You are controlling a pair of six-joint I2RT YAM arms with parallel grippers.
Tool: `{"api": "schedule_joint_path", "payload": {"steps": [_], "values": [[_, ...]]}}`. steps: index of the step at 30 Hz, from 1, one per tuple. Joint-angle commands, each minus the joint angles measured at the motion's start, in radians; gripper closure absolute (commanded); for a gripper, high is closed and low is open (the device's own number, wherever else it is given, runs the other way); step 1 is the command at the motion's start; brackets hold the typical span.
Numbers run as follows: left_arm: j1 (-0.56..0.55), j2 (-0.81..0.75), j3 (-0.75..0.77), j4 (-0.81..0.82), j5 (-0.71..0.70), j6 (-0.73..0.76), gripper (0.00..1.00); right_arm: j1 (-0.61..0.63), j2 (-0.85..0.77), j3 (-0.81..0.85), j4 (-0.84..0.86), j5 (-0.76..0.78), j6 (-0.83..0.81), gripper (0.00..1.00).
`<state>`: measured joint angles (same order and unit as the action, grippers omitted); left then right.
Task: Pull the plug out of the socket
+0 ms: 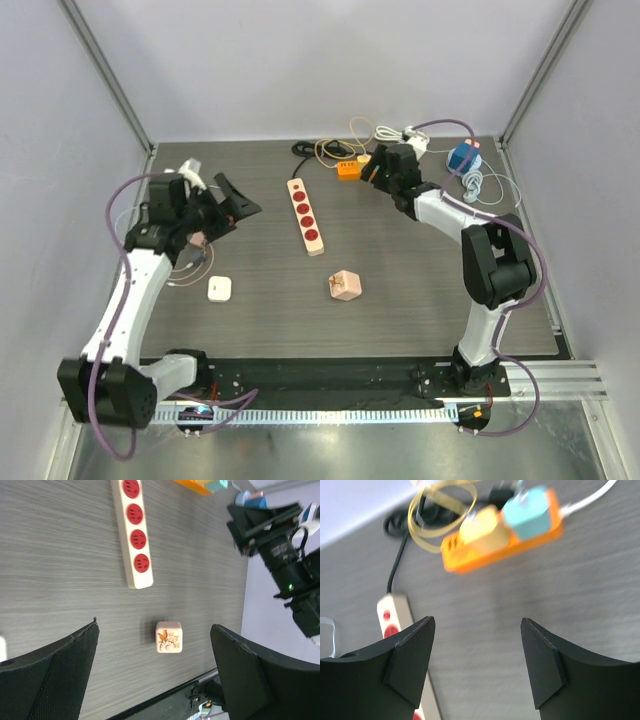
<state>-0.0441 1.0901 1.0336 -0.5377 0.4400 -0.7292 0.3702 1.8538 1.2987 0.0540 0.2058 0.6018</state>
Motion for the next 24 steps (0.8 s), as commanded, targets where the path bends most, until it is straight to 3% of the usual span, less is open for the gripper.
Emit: {"api": "schedule_joint_path", "payload": {"steps": [1, 7, 13, 19, 24], "values": [[-0.111, 0.105, 0.1, 0.122, -0.053, -0.021, 0.07, -0.072, 0.028, -0.001, 0.187, 0.02, 0.053, 0.25], [-0.188, 0.358, 0.172, 0.353, -0.093, -0.102, 0.09, -0.129, 0.113, 0.043, 0.248, -0.022, 0.075, 0.25], [-0.241, 0.633, 0.379, 0.478, -0.167, -0.107, 0.1, -0.166, 0.186, 0.108, 0.221, -0.082, 0.016, 0.26], [-0.289, 0.879, 0.526, 0.689, -0.208, -0.092, 0.17, -0.175, 0.252, 0.169, 0.253, -0.129, 0.001, 0.36], [-0.329, 0.939, 0.556, 0.731, -0.231, 0.007, 0.2, -0.221, 0.26, 0.111, 0.299, -0.109, 0.09, 0.47]]}}
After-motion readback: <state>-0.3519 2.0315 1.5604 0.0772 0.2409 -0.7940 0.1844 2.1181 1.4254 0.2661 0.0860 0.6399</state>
